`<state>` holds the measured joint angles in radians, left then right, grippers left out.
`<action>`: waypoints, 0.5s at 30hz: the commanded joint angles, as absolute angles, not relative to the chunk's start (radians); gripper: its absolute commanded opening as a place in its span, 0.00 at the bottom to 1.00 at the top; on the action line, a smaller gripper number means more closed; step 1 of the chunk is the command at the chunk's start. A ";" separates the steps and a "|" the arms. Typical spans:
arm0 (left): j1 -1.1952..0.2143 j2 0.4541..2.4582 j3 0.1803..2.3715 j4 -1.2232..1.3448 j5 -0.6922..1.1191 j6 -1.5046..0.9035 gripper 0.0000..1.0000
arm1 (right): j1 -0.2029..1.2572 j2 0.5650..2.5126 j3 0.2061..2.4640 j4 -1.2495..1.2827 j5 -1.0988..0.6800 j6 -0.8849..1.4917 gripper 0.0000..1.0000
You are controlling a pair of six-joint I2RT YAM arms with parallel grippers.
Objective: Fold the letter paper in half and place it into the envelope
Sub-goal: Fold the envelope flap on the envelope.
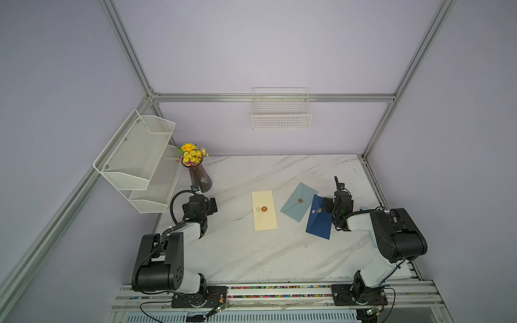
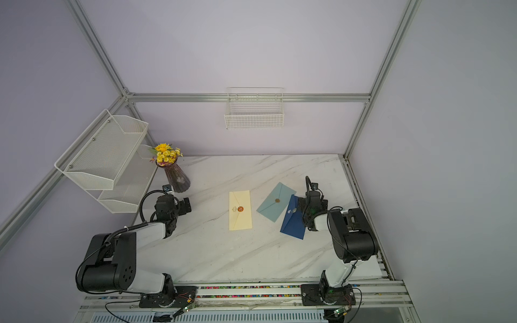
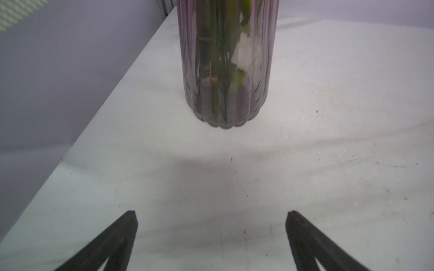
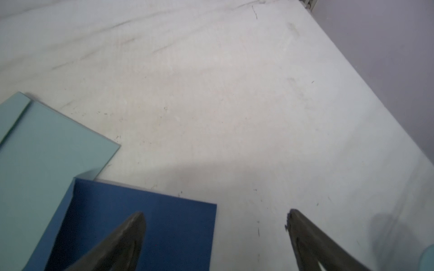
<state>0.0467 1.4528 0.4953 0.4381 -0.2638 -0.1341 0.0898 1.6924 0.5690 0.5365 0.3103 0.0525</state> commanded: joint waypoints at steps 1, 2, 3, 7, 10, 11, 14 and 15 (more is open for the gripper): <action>0.039 1.495 0.398 0.819 -0.253 -0.085 1.00 | 0.074 1.628 0.507 0.740 0.284 0.007 0.97; 0.031 1.517 0.352 0.905 -0.279 -0.092 1.00 | 0.075 1.610 0.482 0.772 0.285 0.008 0.97; 0.031 1.565 0.320 1.037 -0.272 -0.070 1.00 | 0.074 1.596 0.455 0.810 0.287 0.010 0.97; 0.020 1.531 0.394 0.843 -0.274 -0.074 1.00 | 0.074 1.582 0.426 0.857 0.262 0.011 0.97; 0.017 1.576 0.335 1.043 -0.241 -0.029 1.00 | 0.065 1.583 0.424 0.865 0.266 0.035 0.97; 0.018 1.566 0.336 1.027 -0.218 -0.025 1.00 | 0.063 1.587 0.410 0.904 0.270 0.057 0.97; 0.017 1.555 0.380 0.921 -0.091 0.019 1.00 | 0.071 1.670 0.354 1.113 0.292 0.057 0.97; 0.019 1.555 0.391 0.897 -0.107 -0.001 1.00 | 0.073 1.723 0.346 1.182 0.304 0.057 0.97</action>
